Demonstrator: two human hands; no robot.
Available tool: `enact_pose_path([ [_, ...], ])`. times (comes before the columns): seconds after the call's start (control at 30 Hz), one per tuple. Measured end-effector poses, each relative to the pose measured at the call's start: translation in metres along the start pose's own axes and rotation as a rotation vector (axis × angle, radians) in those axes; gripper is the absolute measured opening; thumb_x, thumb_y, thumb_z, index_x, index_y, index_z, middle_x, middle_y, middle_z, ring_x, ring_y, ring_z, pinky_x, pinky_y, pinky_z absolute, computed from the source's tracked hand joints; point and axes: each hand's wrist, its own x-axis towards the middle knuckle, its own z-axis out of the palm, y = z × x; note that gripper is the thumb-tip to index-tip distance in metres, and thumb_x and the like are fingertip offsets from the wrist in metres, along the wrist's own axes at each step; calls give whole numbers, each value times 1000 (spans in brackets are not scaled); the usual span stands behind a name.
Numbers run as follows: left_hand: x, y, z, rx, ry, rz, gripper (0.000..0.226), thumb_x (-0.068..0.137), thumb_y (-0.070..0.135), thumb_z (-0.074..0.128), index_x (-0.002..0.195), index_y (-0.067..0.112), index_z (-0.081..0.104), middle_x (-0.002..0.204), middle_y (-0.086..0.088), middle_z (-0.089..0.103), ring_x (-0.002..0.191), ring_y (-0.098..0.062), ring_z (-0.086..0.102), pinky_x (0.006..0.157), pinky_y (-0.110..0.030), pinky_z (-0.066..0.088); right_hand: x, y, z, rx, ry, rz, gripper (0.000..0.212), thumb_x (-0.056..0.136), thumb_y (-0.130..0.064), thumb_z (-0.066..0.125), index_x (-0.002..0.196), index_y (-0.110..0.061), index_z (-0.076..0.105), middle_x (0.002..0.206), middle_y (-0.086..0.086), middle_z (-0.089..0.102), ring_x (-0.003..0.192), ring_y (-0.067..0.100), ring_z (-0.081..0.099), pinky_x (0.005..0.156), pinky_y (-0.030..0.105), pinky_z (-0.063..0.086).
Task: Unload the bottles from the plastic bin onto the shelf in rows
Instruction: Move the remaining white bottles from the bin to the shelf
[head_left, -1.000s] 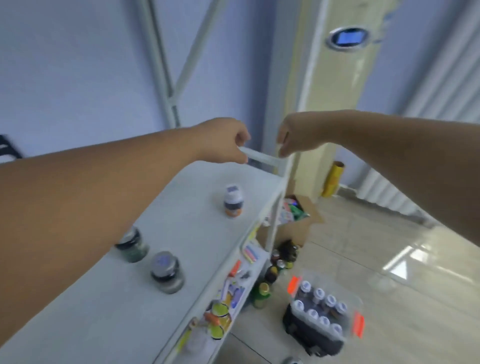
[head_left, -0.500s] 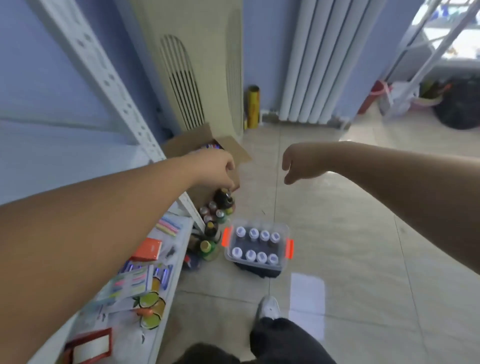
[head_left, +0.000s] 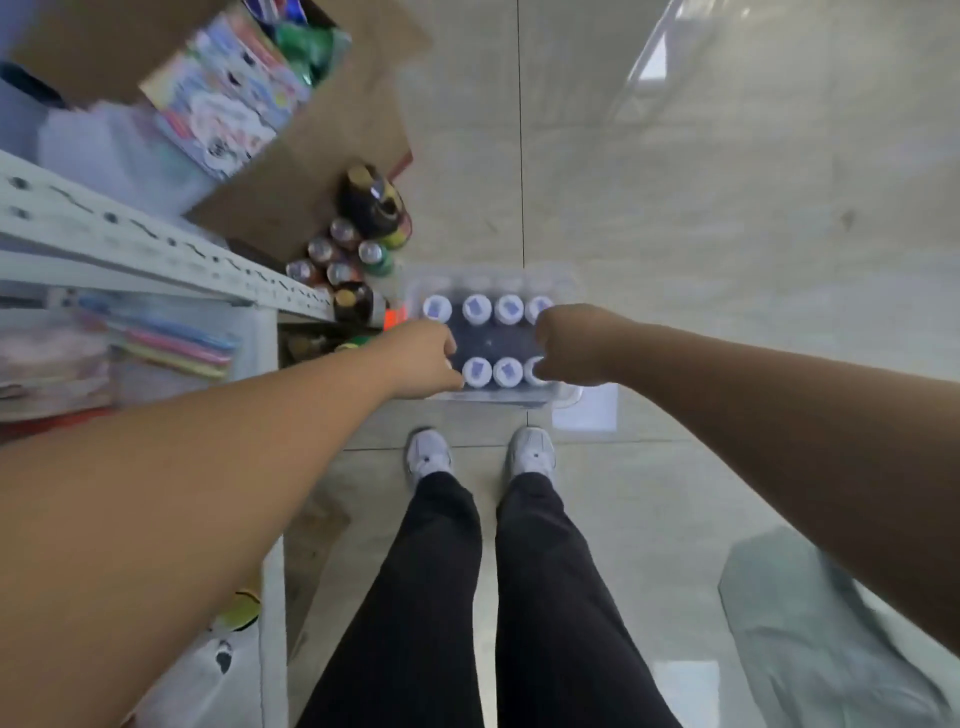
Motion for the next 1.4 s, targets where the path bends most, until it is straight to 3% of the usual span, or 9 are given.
enact_pose_path([
  [0.1,58,-17,38,18,-7,23,20,83,33,64,96,18,65,88,-13,57,86,-34,59,62,-33,45,58,1,45,29,44,-2,41,89,-36,59,120,-8,57,118,13,63,100,32,59,77,34,46],
  [0.23,122,-38,87,71,61,47,59,84,44,64,132,13,52,128,-12,55,111,-31,57,78,-34,43,120,3,102,-16,85,11,32,85,-33,57,112,-16,53,112,6,62,89,27,56,69,33,39],
  [0.57,157,-39,114,130,153,108,31,78,44,62,103,25,60,98,-2,62,87,-30,59,66,-33,40,160,14,133,-22,126,0,23,87,-21,62,108,-12,62,101,12,66,88,33,61,66,32,40],
  [0.77,80,-12,13,145,125,118,18,72,37,48,70,19,51,73,0,58,68,-24,56,58,-29,44,83,1,10,26,79,48,17,81,-24,65,86,-9,58,75,9,58,72,30,53,48,23,31],
  [0.93,-32,23,-109,196,214,177,27,73,44,66,86,20,62,85,0,64,82,-27,63,69,-34,53,-33,-26,-144,-46,101,31,48,72,-36,79,108,-4,71,103,16,72,90,30,67,72,30,51],
  [1.0,-78,39,-158,234,234,177,32,72,43,70,95,22,65,93,0,67,85,-25,63,74,-39,55,-84,-43,-204,-79,146,43,52,68,-37,80,109,-6,69,96,12,73,86,28,69,76,31,54],
  [1.1,-146,63,-231,298,281,165,39,69,41,72,103,22,68,95,-1,69,85,-24,64,77,-39,56,-162,-71,-290,-100,222,23,47,60,-43,86,93,-14,68,80,1,72,70,16,71,71,29,58],
  [1.23,-239,92,-308,373,346,168,41,67,43,63,100,20,71,89,-2,71,77,-22,66,69,-39,57,-260,-109,-372,-117,323,-12,37,59,-39,91,81,-16,73,71,-3,70,55,8,69,43,15,47],
  [1.4,-356,108,-350,339,463,114,44,61,43,57,94,18,71,83,-3,71,68,-20,62,59,-33,49,-349,-157,-434,-170,467,-104,30,71,-27,85,91,-7,77,88,6,76,71,16,76,67,25,60],
])
